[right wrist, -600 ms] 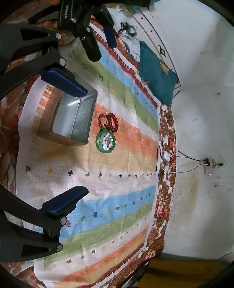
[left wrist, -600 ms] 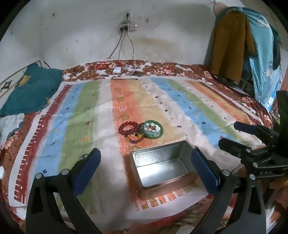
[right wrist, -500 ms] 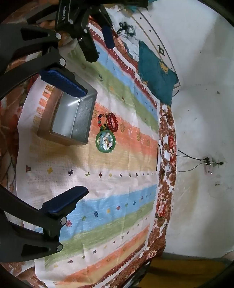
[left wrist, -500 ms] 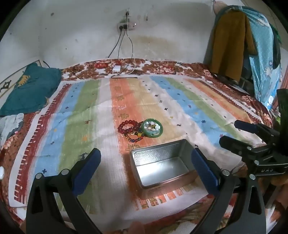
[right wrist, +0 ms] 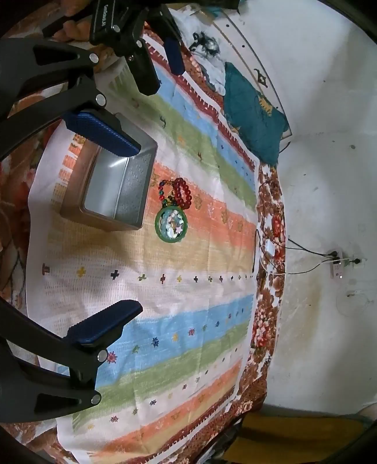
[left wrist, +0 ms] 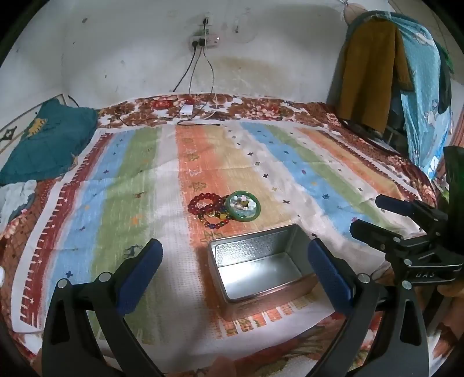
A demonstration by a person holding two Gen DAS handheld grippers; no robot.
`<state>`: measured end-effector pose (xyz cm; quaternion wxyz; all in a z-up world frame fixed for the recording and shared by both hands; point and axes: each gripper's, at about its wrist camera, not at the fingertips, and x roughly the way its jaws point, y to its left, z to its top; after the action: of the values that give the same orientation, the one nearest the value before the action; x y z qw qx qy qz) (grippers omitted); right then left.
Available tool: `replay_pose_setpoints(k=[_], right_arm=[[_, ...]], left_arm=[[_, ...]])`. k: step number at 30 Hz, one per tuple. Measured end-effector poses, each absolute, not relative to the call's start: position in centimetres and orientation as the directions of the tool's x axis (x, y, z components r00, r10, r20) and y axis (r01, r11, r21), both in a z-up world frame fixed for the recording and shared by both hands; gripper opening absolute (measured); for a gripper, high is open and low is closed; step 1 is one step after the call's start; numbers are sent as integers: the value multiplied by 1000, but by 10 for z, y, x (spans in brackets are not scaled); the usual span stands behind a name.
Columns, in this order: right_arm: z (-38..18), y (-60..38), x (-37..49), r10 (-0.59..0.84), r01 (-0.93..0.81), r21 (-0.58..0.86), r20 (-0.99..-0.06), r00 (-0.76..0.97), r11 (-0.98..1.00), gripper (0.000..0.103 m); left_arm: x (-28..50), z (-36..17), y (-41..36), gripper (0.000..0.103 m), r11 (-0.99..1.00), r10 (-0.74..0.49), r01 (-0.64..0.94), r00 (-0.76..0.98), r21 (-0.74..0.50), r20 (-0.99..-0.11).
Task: Organize jewelry
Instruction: 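Move both tools toward the bracelet pile beside the silver tin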
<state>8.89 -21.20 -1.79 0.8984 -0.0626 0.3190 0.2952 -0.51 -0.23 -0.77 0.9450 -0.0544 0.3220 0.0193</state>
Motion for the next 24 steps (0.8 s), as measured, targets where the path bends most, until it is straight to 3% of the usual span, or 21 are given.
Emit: replay_pose_setpoints(k=[24], right_arm=[[-19,-211,89,478,-564,65,-615,627,823,99]], left_arm=[[4,-7,-5,98,993,3,-78,759,-85,-652]])
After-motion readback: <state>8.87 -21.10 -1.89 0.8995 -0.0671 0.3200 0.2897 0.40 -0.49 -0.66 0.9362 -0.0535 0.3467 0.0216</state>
